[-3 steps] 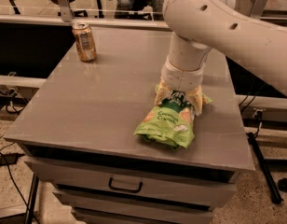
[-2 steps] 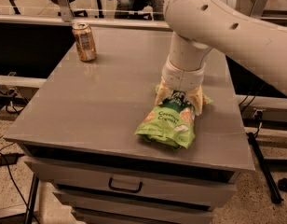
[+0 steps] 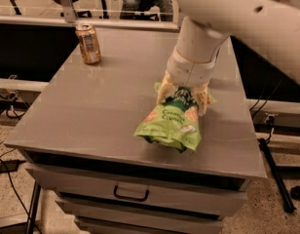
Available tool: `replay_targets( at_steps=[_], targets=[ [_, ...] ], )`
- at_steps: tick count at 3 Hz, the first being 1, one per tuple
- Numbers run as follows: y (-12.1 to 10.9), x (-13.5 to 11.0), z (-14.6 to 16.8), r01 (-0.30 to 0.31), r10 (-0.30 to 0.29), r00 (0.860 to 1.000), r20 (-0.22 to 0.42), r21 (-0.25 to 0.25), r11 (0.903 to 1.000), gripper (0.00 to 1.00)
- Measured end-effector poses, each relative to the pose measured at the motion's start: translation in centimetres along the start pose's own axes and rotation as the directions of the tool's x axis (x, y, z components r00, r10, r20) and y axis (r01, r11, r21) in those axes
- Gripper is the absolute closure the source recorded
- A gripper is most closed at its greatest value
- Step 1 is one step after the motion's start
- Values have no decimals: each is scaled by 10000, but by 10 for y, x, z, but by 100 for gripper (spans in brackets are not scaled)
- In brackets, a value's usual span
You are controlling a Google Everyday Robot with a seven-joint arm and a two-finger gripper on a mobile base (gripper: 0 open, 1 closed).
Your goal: Pick green rice chip bag
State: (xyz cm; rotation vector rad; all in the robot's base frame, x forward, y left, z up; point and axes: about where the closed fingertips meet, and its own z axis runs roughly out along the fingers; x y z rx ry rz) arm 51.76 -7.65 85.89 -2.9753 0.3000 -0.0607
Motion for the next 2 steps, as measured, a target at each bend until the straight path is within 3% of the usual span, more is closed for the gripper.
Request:
replay_targets(
  at_steps=[1, 2],
  targets=[
    [-26, -18, -41, 693, -724, 9971, 243, 1085, 9917, 100],
    [-26, -18, -41, 693, -724, 9971, 243, 1085, 9917, 100]
  ],
)
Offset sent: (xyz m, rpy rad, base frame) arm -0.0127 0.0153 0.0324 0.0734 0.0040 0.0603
